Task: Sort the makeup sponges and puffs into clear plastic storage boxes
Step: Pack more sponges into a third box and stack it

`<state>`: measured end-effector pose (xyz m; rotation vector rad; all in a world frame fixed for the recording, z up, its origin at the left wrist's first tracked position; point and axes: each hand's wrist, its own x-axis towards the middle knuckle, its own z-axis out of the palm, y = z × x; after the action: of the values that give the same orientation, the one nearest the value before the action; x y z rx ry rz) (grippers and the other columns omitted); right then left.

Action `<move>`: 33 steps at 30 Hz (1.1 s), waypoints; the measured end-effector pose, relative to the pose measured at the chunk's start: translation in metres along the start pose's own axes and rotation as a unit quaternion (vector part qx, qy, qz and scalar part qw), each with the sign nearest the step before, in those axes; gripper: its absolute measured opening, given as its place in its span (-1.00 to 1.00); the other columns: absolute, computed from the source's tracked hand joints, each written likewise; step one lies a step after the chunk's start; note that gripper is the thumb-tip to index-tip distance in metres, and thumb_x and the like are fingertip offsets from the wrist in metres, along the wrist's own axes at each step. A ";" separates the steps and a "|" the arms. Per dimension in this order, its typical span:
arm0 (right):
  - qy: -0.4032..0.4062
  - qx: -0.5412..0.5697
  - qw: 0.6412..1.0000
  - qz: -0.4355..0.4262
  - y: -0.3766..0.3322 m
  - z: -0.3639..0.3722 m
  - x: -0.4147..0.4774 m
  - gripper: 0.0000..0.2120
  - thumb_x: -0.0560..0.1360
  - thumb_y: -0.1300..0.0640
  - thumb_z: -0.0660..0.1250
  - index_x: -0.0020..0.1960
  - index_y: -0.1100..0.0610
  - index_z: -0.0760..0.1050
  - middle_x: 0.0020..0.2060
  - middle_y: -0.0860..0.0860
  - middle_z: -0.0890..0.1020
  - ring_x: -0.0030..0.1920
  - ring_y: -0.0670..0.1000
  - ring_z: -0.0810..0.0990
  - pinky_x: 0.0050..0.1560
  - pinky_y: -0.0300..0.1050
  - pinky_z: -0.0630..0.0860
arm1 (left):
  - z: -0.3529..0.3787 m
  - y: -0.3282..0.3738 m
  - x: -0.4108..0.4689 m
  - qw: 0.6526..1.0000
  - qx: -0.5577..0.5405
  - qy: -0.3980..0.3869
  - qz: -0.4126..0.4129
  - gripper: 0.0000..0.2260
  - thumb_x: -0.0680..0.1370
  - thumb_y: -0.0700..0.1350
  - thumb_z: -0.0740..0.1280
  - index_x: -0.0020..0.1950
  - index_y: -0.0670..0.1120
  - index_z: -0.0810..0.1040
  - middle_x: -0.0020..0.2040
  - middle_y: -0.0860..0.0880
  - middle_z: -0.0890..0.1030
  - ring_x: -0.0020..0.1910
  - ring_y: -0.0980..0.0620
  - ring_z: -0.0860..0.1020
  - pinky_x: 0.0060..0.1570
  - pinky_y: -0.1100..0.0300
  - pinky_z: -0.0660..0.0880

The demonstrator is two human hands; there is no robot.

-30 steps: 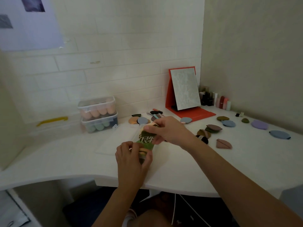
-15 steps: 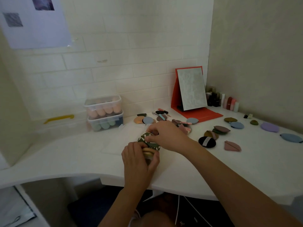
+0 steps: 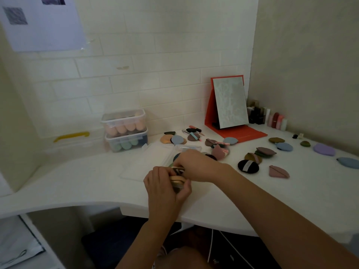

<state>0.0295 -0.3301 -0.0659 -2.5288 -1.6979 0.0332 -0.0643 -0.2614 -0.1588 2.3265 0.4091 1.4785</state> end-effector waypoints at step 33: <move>0.193 0.232 0.932 0.202 0.062 0.020 0.152 -0.66 0.55 0.18 0.21 0.33 0.13 0.41 0.17 0.13 0.54 0.05 0.09 0.49 -0.24 -0.28 0.31 | -0.027 -0.076 0.062 0.986 0.128 -0.101 0.027 -0.71 0.49 0.09 0.09 -0.32 -0.01 0.47 -0.48 0.12 0.41 -0.50 0.16 0.34 -0.19 0.28 0.29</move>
<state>0.1425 -0.2117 -0.0859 -2.2786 -0.8826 -0.0291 -0.0678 -0.1632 -0.1319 2.6793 0.5093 1.2592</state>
